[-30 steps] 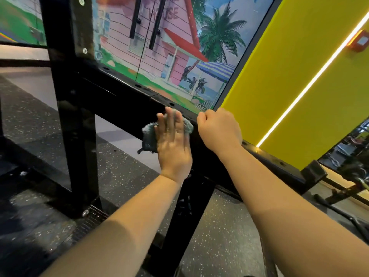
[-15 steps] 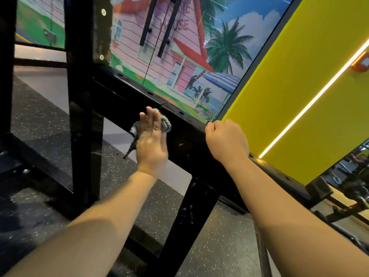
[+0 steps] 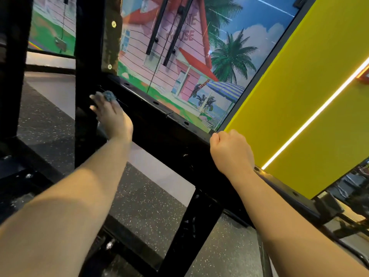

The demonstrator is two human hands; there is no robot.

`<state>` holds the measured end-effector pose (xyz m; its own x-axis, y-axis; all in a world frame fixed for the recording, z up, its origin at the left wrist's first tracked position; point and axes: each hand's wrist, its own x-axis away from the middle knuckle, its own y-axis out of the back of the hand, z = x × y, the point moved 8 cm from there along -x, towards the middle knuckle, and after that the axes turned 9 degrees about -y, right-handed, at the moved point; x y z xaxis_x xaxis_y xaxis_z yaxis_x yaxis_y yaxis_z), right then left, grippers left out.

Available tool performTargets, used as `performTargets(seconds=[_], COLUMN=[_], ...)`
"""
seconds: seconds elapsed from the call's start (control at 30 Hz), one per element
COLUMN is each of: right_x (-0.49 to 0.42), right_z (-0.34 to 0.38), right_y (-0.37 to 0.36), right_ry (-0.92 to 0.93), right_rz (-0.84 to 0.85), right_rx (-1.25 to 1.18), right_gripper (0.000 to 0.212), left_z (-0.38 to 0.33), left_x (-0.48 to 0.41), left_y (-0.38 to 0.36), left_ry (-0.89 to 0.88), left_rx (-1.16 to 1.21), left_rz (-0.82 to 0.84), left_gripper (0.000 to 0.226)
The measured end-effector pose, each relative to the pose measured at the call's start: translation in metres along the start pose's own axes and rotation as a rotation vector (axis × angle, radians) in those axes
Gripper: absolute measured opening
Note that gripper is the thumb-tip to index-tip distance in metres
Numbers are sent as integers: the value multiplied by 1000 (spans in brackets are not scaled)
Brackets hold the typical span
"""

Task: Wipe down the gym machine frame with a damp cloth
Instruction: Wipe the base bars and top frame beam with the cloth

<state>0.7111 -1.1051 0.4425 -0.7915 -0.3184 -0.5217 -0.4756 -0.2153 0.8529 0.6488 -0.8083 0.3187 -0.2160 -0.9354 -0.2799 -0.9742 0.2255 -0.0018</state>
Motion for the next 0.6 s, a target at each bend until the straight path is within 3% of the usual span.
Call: performTargets(seconds=[0.07,0.2,0.27,0.47,0.5,0.6], right_x=[-1,-4,-1,-8,-10,-17], right_z=[-1,2,6,8,8,12], right_y=[-1,3,4,-6,-8,-6], right_ry=[2,14,44,29,20,-5], right_rz=[0,-7,4,110,151,255], right_rx=[10,14,33,62,74,21], right_gripper=[39,40,39,33,31,30], left_z=[-9,-47,-44,-43,-46,-57], left_x=[0,88,84,4,19,76], left_y=[2,-21,-17,3,-2,-17], left_ry=[59,-319,-415,-99,-112,-365], left_rx=[-18,90,37,49,50,79], left_rz=[-44,50,96,-56,-63,58], left_gripper=[50,53,53,51,51,52])
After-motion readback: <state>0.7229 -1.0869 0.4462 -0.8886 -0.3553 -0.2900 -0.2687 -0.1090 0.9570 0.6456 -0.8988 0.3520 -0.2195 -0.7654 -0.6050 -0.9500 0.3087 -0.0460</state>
